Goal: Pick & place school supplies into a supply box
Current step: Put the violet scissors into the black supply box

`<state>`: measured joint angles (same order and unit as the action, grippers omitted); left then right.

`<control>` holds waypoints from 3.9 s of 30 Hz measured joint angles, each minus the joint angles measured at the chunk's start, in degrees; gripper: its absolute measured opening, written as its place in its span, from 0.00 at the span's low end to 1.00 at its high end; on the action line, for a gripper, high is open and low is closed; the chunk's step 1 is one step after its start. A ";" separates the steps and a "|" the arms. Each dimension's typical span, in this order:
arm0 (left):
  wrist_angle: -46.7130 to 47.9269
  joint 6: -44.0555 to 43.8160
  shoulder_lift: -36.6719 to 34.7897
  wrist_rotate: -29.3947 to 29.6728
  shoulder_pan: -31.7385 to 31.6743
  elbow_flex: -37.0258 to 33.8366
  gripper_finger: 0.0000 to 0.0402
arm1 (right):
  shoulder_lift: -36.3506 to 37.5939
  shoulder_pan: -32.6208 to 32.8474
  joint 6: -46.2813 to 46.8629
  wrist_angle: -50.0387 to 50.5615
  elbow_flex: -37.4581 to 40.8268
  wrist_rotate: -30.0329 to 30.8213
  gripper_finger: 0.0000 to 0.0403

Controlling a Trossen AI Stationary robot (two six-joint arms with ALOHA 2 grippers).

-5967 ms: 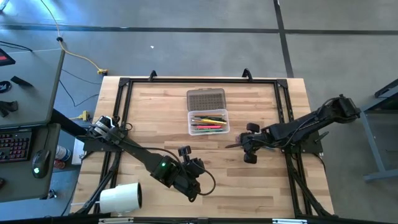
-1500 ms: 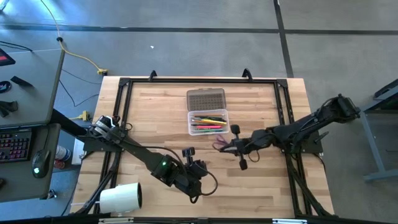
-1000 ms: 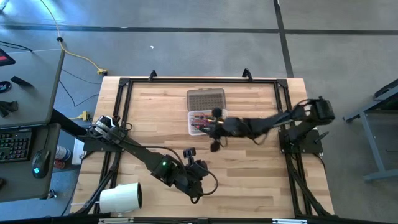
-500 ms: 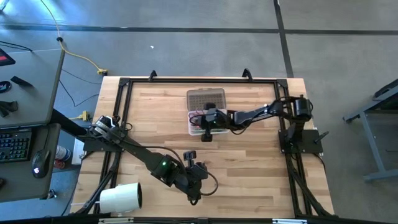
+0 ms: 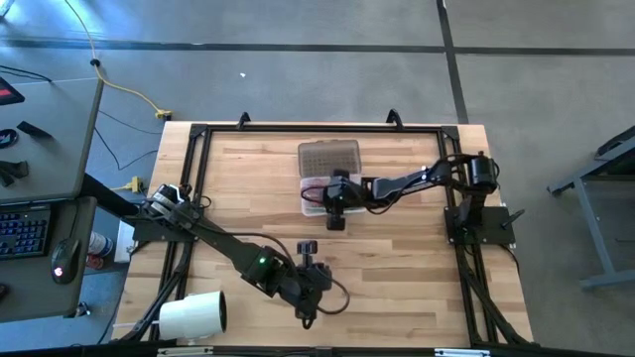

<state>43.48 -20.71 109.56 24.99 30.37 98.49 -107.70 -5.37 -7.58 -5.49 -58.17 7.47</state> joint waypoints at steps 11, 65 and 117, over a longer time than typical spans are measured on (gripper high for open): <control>0.14 7.15 0.00 0.00 0.00 -0.01 0.12 | 0.21 5.06 3.81 5.43 -0.04 -3.90 0.27; 0.14 2.20 0.00 -0.59 0.00 -0.02 0.12 | 5.20 4.26 2.66 -6.20 7.37 2.82 0.21; -0.04 2.20 0.00 -0.57 0.00 -0.02 0.12 | 0.64 4.75 -1.08 -8.71 2.79 -1.33 0.21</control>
<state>43.44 -18.50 109.56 24.43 30.37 98.48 -107.06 -0.62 -8.66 -14.20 -55.38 6.14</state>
